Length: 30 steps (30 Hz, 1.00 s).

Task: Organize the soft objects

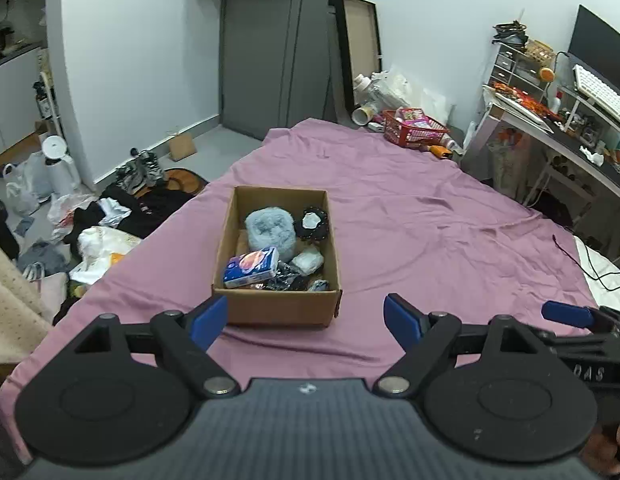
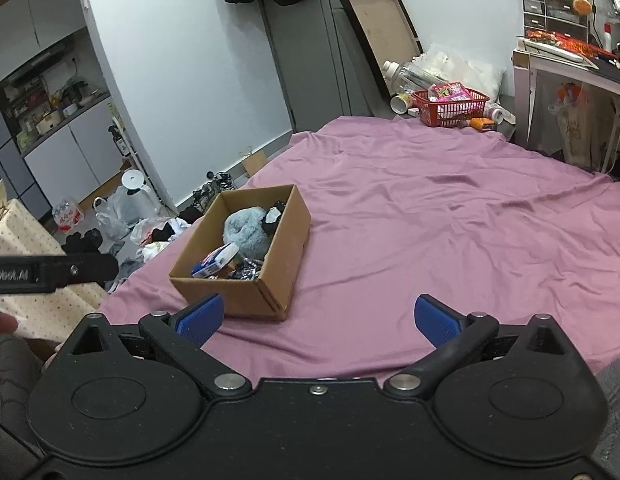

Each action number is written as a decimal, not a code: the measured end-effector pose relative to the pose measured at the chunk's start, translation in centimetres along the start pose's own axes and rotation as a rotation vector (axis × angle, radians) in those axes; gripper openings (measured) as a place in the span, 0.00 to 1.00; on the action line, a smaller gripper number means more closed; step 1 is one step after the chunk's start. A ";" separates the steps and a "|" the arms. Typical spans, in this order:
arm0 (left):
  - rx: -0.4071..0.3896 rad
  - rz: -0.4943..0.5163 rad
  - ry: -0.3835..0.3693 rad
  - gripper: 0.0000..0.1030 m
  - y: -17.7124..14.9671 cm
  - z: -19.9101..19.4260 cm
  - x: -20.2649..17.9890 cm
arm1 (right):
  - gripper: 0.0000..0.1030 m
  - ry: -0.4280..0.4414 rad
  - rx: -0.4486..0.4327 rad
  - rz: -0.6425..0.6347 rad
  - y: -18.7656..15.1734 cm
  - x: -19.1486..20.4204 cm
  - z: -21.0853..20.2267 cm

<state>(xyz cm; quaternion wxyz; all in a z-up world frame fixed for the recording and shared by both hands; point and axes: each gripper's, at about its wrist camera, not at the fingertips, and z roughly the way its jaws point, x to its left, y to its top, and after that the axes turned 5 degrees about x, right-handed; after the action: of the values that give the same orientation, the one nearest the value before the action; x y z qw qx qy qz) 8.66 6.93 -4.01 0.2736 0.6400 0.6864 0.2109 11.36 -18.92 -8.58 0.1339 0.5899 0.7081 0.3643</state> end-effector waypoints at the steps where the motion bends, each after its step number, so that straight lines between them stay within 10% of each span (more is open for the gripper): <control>1: -0.004 -0.003 0.002 0.82 0.0 -0.3 -0.1 | 1.00 0.005 -0.001 -0.005 -0.1 0.0 -0.3; 30: 0.009 -0.005 0.100 0.93 -2.6 -2.2 -1.5 | 1.00 0.046 -0.028 -0.022 -1.0 -0.7 -3.2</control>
<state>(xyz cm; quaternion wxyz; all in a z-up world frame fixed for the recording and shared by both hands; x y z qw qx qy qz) 5.29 5.37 -3.90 0.2366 0.6283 0.7017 0.2386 8.83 -20.71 -7.21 0.1298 0.5717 0.7121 0.3862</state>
